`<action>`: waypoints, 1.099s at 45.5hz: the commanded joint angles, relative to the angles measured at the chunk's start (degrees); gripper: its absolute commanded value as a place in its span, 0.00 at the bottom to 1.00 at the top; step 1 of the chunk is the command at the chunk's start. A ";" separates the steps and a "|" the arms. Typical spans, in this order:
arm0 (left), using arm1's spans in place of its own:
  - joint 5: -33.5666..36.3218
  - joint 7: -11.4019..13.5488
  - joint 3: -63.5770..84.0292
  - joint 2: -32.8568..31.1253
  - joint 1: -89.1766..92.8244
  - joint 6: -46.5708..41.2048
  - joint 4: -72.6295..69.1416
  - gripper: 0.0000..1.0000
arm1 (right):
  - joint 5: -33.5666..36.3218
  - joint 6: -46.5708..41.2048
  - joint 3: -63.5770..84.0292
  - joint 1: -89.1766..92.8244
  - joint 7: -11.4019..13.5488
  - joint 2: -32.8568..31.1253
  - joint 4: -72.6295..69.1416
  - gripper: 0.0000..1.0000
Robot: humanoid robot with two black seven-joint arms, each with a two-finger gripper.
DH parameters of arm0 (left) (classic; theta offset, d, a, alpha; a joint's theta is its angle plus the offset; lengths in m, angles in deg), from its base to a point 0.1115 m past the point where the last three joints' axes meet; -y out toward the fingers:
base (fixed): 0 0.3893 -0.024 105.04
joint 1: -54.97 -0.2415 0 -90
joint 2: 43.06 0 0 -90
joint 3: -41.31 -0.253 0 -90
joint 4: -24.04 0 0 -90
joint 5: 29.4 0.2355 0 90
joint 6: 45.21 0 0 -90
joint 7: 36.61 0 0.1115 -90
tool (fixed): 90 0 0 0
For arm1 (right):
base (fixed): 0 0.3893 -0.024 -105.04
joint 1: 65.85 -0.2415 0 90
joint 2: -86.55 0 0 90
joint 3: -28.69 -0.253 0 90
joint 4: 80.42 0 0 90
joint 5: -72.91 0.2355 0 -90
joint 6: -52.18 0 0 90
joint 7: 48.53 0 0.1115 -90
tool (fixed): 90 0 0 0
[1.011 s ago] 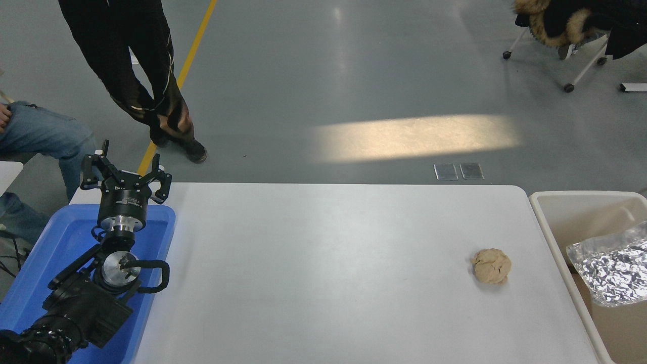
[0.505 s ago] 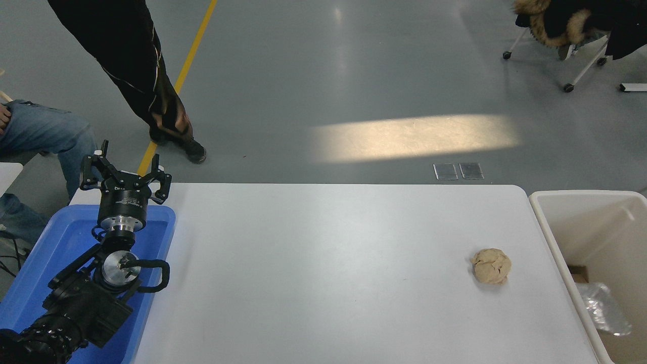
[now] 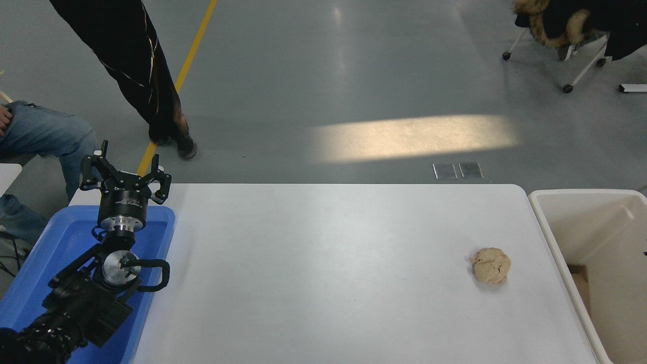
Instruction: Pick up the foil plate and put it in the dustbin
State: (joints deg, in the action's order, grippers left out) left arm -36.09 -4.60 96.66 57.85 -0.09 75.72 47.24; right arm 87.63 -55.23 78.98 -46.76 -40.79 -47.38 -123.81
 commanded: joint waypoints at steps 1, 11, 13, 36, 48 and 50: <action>0.00 -0.01 0.02 -0.01 -0.05 0.00 0.01 0.99 | -3.82 -0.34 20.44 -31.47 -0.09 1.91 -28.58 1.00; -0.09 -0.01 0.02 0.08 -0.05 0.00 0.01 0.99 | -3.73 -0.95 30.39 -53.71 -0.09 10.70 -47.21 1.00; -0.09 -0.01 0.02 -0.01 -0.05 0.00 0.01 0.99 | -3.73 -1.65 30.83 -58.36 -0.09 12.19 -50.90 1.00; -0.09 -0.01 0.02 -0.01 -0.14 0.00 -0.08 0.99 | -2.77 -27.58 30.66 -84.93 0.09 19.06 -54.97 1.00; -0.09 0.07 0.02 -0.01 -0.14 0.00 0.01 0.99 | -2.41 -23.37 30.74 -77.99 0.26 19.85 -54.00 1.00; -0.09 0.08 0.02 -0.01 -0.14 0.00 0.01 0.99 | -2.24 -22.93 30.83 -77.29 0.26 19.67 -54.00 1.00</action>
State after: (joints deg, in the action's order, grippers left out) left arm -36.20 -4.57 96.68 57.84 -0.22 75.72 47.20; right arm 85.05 -79.24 109.41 -126.39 -40.64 -28.19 -177.71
